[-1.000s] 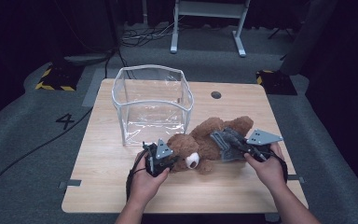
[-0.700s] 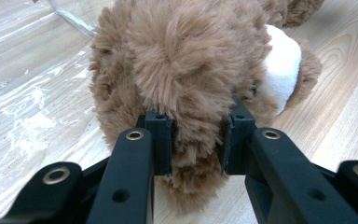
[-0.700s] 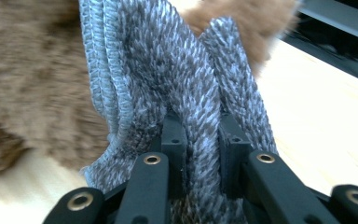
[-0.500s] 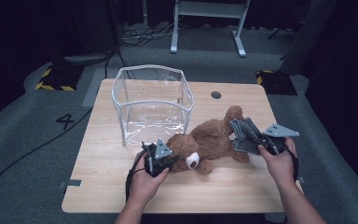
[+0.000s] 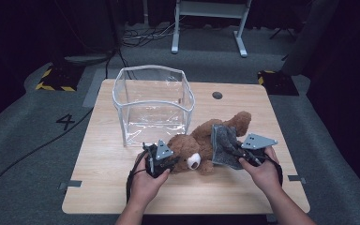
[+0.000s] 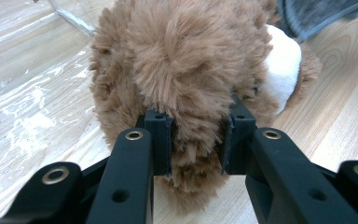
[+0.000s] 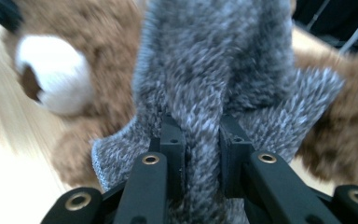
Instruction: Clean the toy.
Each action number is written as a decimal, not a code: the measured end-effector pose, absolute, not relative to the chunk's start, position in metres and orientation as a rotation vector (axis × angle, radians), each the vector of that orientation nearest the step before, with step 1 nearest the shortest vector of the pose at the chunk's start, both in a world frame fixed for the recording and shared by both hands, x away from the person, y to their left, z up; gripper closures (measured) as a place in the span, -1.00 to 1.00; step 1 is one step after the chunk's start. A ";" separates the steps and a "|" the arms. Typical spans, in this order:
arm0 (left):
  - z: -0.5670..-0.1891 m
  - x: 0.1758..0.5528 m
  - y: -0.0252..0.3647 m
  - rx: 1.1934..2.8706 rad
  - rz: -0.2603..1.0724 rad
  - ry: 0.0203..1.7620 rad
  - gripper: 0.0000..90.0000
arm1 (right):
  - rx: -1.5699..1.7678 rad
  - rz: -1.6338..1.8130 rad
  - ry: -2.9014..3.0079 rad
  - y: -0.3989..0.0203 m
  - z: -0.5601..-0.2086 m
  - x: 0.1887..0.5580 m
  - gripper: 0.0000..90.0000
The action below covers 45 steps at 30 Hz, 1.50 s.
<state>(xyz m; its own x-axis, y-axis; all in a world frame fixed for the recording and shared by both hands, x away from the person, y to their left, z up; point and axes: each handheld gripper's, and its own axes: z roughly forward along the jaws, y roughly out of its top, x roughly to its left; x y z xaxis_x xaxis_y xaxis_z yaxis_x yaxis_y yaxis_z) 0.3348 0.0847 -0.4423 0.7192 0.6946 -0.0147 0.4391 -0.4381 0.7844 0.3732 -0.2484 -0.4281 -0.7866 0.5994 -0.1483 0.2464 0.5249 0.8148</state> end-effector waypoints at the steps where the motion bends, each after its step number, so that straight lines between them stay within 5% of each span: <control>1: -0.442 0.335 0.085 2.107 0.399 0.853 0.55 | 0.709 1.157 2.358 -0.251 -0.432 0.375 0.68; 10: -0.441 0.335 0.085 2.106 0.397 0.862 0.55 | 0.794 1.026 2.338 -0.277 -0.436 0.367 0.69; 17: -0.441 0.335 0.085 2.108 0.395 0.852 0.55 | 0.510 1.218 2.371 -0.215 -0.405 0.337 0.69; 24: -0.442 0.333 0.085 2.113 0.399 0.846 0.54 | 0.479 1.190 2.450 -0.176 -0.429 0.351 0.68; 45: -0.442 0.335 0.087 2.085 0.387 0.855 0.53 | 0.763 0.951 2.395 -0.284 -0.445 0.352 0.69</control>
<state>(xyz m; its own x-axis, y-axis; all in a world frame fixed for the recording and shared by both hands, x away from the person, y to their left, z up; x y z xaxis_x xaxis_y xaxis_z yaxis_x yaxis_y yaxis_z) 0.3348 0.0872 -0.4423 0.7211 0.6923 -0.0262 0.4368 -0.4249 0.7929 0.3515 -0.2835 -0.4447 -0.7456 0.6356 -0.2001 0.3250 0.6090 0.7235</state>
